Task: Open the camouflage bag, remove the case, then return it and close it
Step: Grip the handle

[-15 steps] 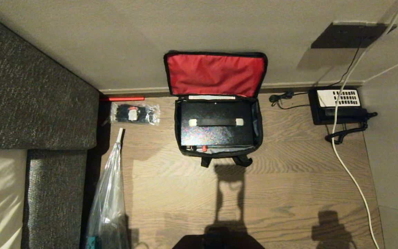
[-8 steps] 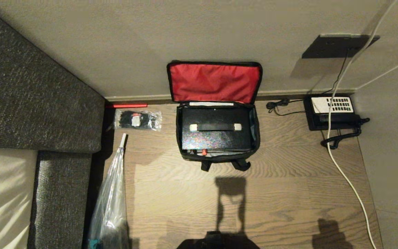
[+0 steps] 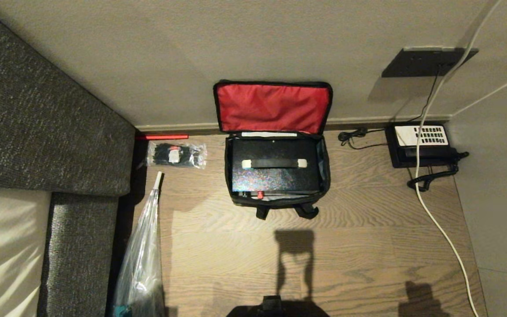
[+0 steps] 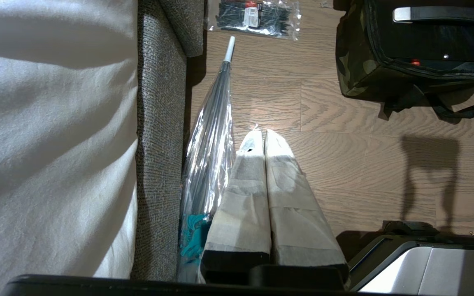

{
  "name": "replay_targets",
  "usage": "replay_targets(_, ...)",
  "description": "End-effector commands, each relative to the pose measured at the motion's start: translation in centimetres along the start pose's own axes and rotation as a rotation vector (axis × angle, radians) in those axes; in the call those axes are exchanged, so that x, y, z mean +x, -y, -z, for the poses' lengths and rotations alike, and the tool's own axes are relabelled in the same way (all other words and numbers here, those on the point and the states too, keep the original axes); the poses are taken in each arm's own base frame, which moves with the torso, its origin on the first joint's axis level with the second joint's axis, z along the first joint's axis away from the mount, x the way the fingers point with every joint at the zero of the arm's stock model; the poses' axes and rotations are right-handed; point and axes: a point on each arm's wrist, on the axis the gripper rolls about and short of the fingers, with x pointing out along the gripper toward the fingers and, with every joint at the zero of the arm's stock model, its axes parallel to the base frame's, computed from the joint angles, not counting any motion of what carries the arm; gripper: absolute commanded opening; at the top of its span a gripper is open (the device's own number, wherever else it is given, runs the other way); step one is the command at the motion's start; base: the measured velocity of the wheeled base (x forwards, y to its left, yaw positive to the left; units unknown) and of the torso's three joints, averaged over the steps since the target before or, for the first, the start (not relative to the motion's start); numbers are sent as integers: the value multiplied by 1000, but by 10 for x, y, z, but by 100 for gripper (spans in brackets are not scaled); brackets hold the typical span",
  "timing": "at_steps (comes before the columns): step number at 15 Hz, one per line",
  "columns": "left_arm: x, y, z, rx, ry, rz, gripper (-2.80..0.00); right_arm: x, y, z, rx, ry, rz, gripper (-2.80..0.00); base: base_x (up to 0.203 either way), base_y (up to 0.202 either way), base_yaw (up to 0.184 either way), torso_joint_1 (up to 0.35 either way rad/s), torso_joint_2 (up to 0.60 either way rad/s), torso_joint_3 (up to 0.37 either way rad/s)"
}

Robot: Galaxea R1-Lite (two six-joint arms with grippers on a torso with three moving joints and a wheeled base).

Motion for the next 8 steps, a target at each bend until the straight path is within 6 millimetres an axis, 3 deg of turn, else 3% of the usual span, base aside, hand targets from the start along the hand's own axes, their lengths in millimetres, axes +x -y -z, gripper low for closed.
replay_targets(1, 0, 0, 1, -1, -1, -1, -280, -22, 1, -44, 1, 116, -2, -280, 0, 0, 0, 0, 0, 0)
replay_targets(3, 0, 0, 1, -1, 0, -1, -280, -67, 2, -84, 13, 132, -29, -280, 0, 0, 0, 0, 0, 0)
replay_targets(5, 0, 0, 1, -1, -1, -1, -280, -113, 0, -99, 31, 75, -87, -280, 0, 0, 0, 0, 0, 0)
replay_targets(6, 0, 0, 1, 0, -1, -1, -280, -127, -1, -102, 41, 52, -114, -280, 0, 0, 0, 0, 0, 0)
replay_targets(8, 0, 0, 1, 1, -1, -1, -280, -122, 0, -117, 105, -69, -137, -280, 0, 0, 0, 0, 0, 0)
